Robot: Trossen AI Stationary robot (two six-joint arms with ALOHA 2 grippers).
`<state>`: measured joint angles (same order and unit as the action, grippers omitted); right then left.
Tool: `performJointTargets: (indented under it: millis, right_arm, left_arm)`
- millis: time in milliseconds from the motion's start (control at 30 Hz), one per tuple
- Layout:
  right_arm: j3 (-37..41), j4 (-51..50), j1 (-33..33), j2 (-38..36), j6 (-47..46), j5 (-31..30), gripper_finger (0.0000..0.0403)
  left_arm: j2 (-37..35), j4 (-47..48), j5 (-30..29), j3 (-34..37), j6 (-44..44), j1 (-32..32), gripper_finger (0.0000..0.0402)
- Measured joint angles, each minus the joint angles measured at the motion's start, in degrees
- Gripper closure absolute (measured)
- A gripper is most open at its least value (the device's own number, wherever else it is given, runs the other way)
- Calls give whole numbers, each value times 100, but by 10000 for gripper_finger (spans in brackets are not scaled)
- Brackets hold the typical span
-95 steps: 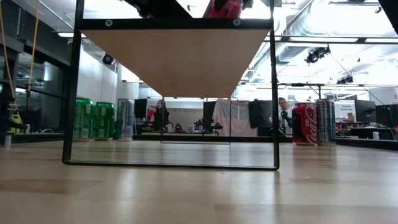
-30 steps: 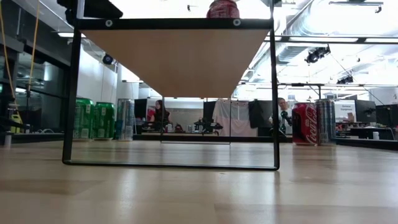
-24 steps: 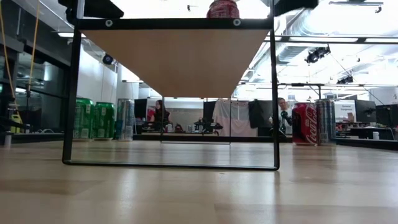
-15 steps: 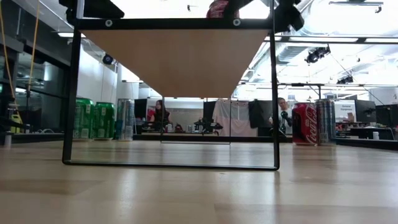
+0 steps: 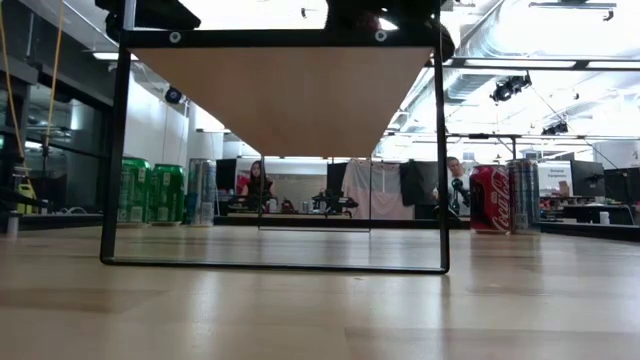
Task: Place canned beverage on shelf
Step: Put the bottom right red soda can on the shelf
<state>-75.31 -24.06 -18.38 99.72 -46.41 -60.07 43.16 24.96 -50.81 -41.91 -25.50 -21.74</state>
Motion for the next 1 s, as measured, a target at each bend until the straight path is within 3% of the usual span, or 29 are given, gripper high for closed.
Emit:
performJointTargets:
  millis: [133, 300, 467, 700, 900, 1000]
  right_arm:
    - [-46, 14, 86, 4, -9, 8, 33]
    - [-48, 5, 198, -96, 15, 243, 122]
    - [-46, 604, 310, -104, 1018, 784, 120]
    - [-37, 2167, 788, -98, 3328, 3416, 120]
    - [-37, 2027, 1318, -98, 4195, 5538, 120]
    - [-48, 1923, 1484, -109, 4610, 6194, 120]
  left_arm:
    - [2, 4, 0, -2, 4, 0, 401]
    - [2, 21, 0, -2, 4, 0, 401]
    - [0, 23, 2, -2, 4, 0, 401]
    - [1, 23, 5, -2, 4, 0, 401]
    - [0, 23, 171, -2, 4, -2, 401]
    - [0, 23, 181, -2, 7, -2, 401]
